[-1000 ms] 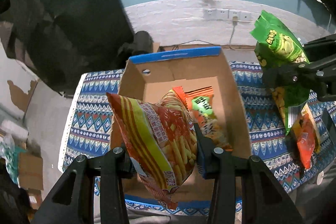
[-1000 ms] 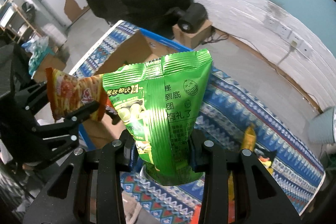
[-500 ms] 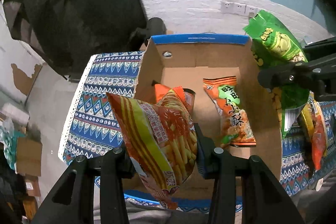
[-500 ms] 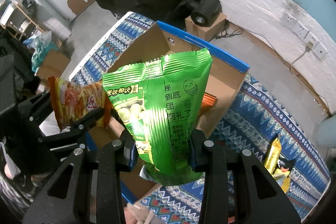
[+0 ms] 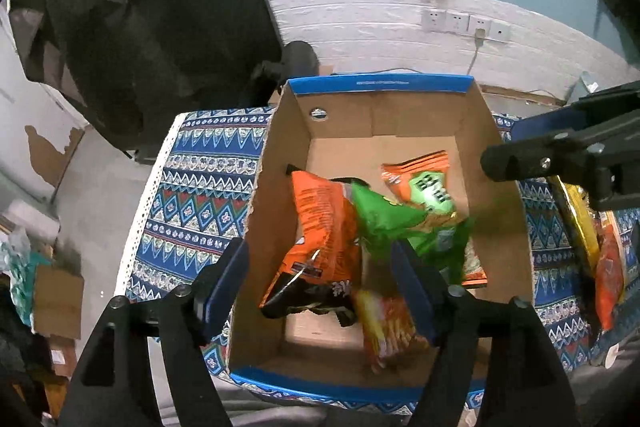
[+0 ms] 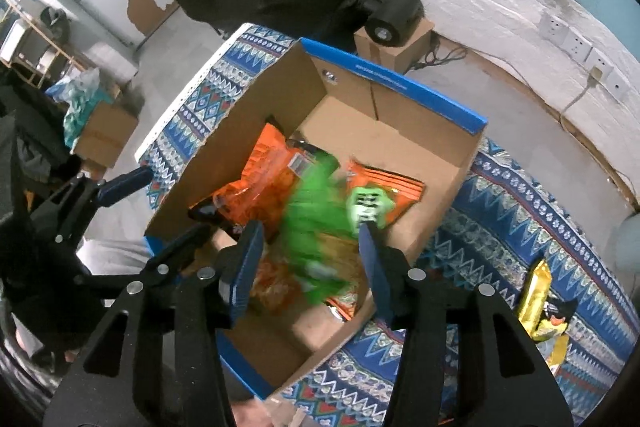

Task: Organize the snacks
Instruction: 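Open both grippers to drop the bags into the box, then move both grippers back over the remaining snacks, then grasp red packet with left gripper while right gripper grasps yellow wafer bar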

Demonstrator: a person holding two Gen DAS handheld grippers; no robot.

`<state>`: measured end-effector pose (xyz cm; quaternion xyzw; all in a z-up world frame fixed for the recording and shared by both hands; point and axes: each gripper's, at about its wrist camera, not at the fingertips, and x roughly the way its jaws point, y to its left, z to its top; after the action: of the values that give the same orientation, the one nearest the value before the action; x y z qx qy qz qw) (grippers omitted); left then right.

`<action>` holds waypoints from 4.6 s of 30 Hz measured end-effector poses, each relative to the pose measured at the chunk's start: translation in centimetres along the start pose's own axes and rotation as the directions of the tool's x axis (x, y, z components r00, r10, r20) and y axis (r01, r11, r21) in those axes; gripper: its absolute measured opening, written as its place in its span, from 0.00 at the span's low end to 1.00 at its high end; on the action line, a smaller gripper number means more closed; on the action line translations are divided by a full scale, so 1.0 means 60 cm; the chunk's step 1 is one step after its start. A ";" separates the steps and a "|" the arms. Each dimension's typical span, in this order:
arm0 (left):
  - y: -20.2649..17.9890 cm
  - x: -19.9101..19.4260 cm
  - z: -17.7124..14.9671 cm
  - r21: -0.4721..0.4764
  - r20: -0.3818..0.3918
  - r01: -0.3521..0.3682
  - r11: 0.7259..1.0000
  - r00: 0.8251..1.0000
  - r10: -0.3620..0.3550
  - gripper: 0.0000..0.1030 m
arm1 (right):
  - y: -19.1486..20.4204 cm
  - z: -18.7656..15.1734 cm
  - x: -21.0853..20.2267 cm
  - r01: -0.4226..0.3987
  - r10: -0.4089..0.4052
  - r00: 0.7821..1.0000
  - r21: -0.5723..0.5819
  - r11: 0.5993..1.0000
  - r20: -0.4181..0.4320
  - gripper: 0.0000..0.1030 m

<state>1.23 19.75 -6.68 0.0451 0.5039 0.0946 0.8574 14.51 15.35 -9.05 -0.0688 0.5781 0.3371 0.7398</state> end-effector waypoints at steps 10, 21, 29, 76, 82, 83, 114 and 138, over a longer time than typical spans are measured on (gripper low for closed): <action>-0.037 -0.004 0.009 0.033 0.002 0.030 0.999 1.000 -0.030 0.74 | -0.034 -0.023 -0.046 0.071 -0.071 0.997 0.000 0.997 0.043 0.60; -0.107 -0.027 0.019 0.122 0.022 0.061 0.991 0.998 -0.064 0.76 | -0.098 -0.079 -0.100 0.109 -0.112 0.992 0.049 0.993 0.066 0.62; -0.176 -0.042 0.017 0.223 0.032 0.070 0.972 0.996 -0.079 0.77 | -0.147 -0.136 -0.133 0.154 -0.159 0.986 0.075 0.985 0.059 0.64; -0.598 -0.042 -0.063 0.616 -0.239 0.425 0.663 0.903 -0.357 0.85 | -0.437 -0.458 -0.191 0.234 -0.230 0.971 0.396 0.888 -0.058 0.64; -0.618 -0.001 -0.077 0.583 -0.338 0.487 0.650 0.874 -0.350 0.85 | -0.446 -0.477 -0.162 0.234 -0.210 0.972 0.385 0.893 -0.104 0.64; -0.620 0.007 -0.078 0.574 -0.356 0.497 0.651 0.867 -0.348 0.85 | -0.447 -0.481 -0.157 0.231 -0.205 0.973 0.383 0.894 -0.110 0.64; -0.524 0.024 -0.073 0.405 -0.336 0.522 0.751 0.848 -0.409 0.32 | -0.430 -0.454 -0.061 0.252 -0.220 0.966 0.303 0.919 -0.135 0.64; -0.399 0.018 -0.026 0.240 -0.227 0.468 0.850 0.879 -0.420 0.32 | -0.392 -0.413 0.014 0.360 -0.330 0.930 0.217 0.907 -0.164 0.30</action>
<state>3.17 -3.45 -12.49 0.0433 0.5784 -0.1776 0.7950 8.18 -14.43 -24.58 -0.0997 0.6385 0.1225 0.7532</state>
